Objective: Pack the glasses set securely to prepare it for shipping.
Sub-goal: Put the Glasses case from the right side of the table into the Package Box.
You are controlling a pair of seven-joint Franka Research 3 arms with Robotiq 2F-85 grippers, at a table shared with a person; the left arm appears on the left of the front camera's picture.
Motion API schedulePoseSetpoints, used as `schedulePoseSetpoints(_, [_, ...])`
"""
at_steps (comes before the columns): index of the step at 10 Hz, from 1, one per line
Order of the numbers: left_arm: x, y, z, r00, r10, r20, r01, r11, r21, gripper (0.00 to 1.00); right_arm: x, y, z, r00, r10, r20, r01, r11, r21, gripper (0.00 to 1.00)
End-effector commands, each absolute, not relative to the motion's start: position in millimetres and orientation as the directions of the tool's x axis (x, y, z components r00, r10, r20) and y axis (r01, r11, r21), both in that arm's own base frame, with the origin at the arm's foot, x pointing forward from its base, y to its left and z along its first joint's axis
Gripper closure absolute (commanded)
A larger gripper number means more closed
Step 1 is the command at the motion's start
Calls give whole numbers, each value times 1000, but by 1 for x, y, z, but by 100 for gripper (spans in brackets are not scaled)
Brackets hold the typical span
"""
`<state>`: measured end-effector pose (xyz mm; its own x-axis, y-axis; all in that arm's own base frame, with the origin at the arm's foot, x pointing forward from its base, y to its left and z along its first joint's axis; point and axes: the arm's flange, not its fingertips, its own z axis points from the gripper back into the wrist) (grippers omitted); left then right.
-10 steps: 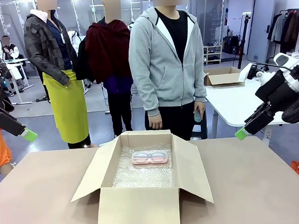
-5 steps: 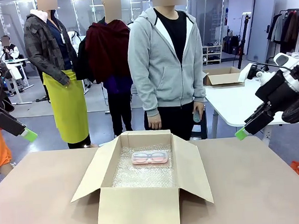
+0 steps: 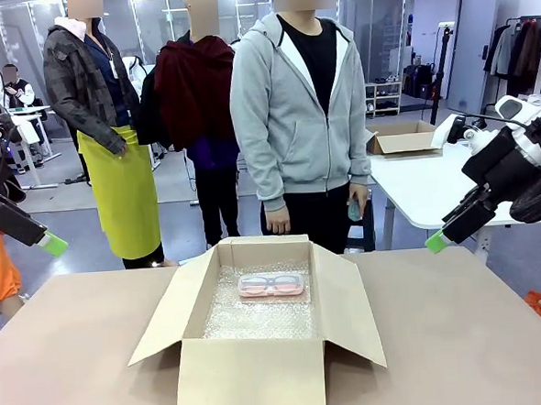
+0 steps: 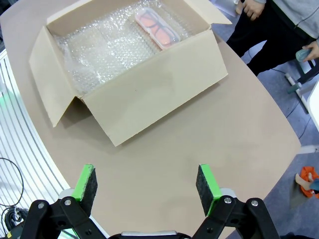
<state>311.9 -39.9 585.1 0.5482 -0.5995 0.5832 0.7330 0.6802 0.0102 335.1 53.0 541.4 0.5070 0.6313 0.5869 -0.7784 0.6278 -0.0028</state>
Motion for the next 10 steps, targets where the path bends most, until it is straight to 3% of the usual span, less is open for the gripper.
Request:
schedulePoseSetpoints(1, [311,-39,586,543,-596,592,739,674,2,0,335,54,543,524,622,582,-767,642,5,0])
schedulePoseSetpoints(10, [311,-39,586,543,-596,592,739,674,2,0,335,54,543,524,622,582,-767,642,5,0])
